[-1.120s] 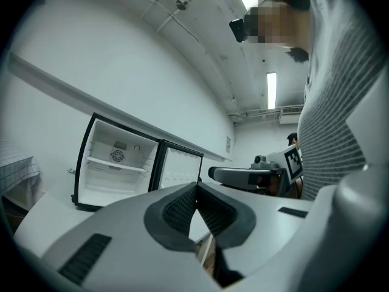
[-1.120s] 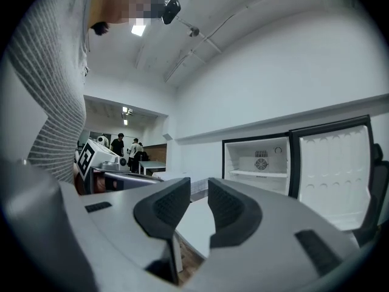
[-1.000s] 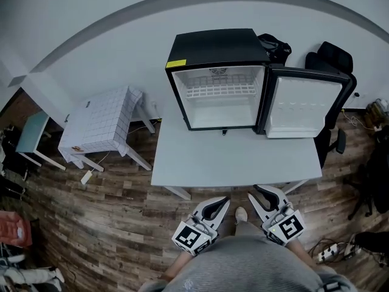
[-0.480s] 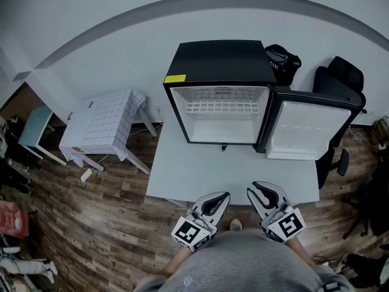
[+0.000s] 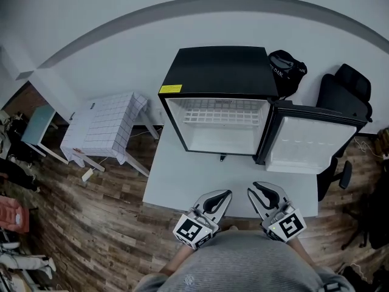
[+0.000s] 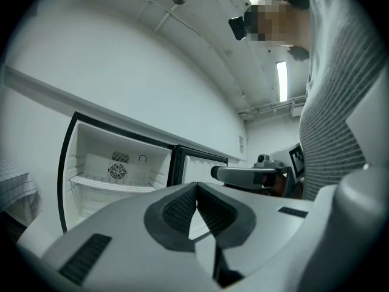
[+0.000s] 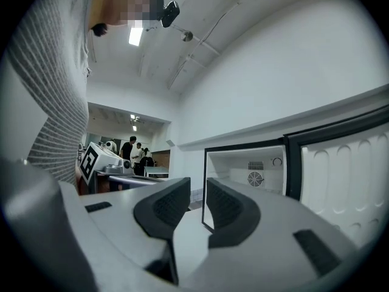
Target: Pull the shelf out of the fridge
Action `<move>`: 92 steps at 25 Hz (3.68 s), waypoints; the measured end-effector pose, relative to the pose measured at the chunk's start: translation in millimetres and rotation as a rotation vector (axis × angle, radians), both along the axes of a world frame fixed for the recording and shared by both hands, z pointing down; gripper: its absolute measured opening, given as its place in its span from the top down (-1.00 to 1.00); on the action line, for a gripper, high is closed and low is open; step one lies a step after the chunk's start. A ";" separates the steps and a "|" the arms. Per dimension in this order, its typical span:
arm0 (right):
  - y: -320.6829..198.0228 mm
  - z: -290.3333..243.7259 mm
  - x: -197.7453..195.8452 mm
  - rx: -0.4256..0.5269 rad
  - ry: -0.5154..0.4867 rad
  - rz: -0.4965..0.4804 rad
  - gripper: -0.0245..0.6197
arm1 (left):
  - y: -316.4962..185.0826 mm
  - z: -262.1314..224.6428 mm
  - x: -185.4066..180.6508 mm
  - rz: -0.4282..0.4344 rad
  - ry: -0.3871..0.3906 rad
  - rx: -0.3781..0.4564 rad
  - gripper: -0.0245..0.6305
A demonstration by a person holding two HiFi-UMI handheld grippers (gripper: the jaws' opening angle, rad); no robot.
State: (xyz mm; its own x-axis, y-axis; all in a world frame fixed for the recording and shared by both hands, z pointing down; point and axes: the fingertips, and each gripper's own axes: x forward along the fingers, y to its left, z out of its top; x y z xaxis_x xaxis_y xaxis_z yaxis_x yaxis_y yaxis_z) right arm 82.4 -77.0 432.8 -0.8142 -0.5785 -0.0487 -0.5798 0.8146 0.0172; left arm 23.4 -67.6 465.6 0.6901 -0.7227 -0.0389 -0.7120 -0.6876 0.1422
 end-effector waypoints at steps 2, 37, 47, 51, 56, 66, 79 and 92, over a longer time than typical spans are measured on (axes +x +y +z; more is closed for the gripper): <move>-8.0 2.4 3.8 -0.008 -0.004 0.003 0.68 | -5.9 2.2 3.3 0.002 -0.004 -0.006 0.89; -73.6 -1.6 -18.9 -0.015 0.005 0.115 0.68 | -148.7 41.3 -31.2 0.041 0.283 -0.331 0.67; -77.2 0.9 -11.1 -0.026 0.008 0.151 0.68 | -192.6 56.8 -46.2 -0.034 0.475 -0.468 0.56; -77.3 2.5 -9.7 -0.036 0.009 0.161 0.68 | -208.7 62.2 -51.5 -0.058 0.501 -0.487 0.48; -78.2 0.8 -9.0 -0.037 0.006 0.171 0.68 | -228.0 67.0 -57.2 -0.076 0.596 -0.537 0.48; -78.2 2.7 -4.8 -0.045 0.015 0.202 0.68 | -259.7 85.2 -63.8 -0.117 0.805 -0.647 0.39; -81.3 5.4 5.9 -0.065 0.018 0.248 0.68 | -306.3 109.7 -73.3 -0.214 0.907 -0.695 0.39; -82.9 10.4 18.0 -0.087 0.034 0.280 0.68 | -352.9 122.6 -90.0 -0.338 1.049 -0.674 0.39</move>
